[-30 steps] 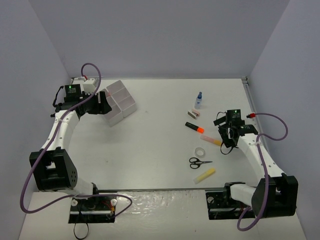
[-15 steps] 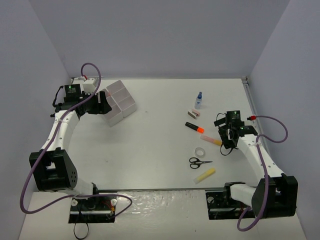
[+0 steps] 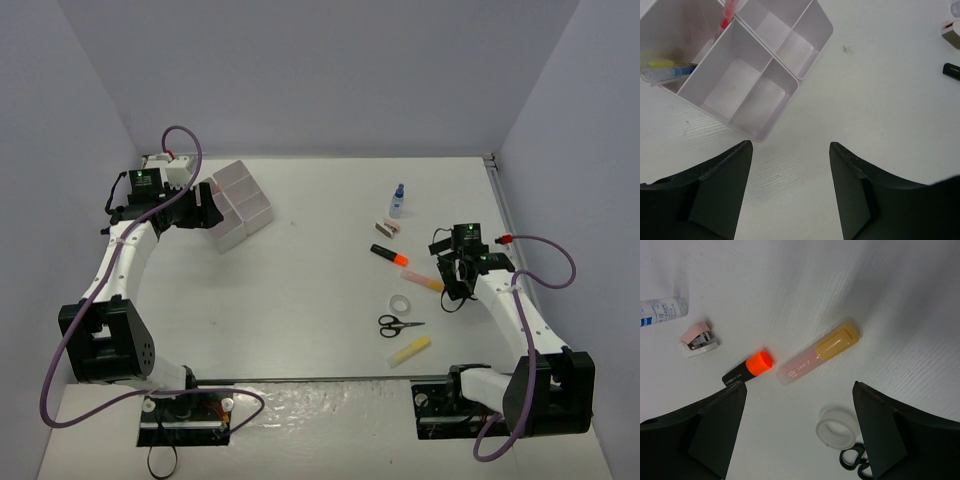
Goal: Sort the stationery into containers
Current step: Pick up the stationery from the corner of the board.
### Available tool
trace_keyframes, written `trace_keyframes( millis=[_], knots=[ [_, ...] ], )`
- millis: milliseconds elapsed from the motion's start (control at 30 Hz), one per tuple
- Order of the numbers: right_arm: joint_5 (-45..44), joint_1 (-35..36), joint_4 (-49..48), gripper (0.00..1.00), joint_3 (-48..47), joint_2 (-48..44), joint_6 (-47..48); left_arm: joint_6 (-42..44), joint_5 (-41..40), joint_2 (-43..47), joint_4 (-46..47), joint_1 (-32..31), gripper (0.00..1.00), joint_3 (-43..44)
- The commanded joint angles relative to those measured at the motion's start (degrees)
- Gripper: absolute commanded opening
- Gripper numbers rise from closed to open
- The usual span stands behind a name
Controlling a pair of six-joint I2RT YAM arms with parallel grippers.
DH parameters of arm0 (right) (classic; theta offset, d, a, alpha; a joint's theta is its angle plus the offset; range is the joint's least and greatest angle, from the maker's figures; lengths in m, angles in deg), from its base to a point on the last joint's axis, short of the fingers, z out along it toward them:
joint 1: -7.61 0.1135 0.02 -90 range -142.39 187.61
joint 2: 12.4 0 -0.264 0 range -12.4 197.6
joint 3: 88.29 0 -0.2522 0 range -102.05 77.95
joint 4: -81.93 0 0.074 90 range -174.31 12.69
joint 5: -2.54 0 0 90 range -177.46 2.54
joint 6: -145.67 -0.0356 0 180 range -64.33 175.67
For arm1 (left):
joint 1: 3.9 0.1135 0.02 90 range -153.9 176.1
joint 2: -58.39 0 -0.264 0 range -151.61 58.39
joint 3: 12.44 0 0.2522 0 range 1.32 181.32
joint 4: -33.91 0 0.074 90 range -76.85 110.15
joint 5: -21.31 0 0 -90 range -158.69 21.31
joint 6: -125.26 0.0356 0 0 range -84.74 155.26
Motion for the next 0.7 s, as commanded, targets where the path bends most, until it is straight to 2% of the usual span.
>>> trace_keyframes(
  millis=[0,667],
  knots=[
    [-2.6,-0.4,-0.1,0.85,0.1,-0.7,-1.3,0.1,0.4,3.2,1.4,0.2,0.6,3.1],
    [-1.9,-0.5,-0.1,0.84,1.0,-0.2,-3.9,-0.1,0.6,2.4,2.1,0.2,0.6,2.6]
  ],
)
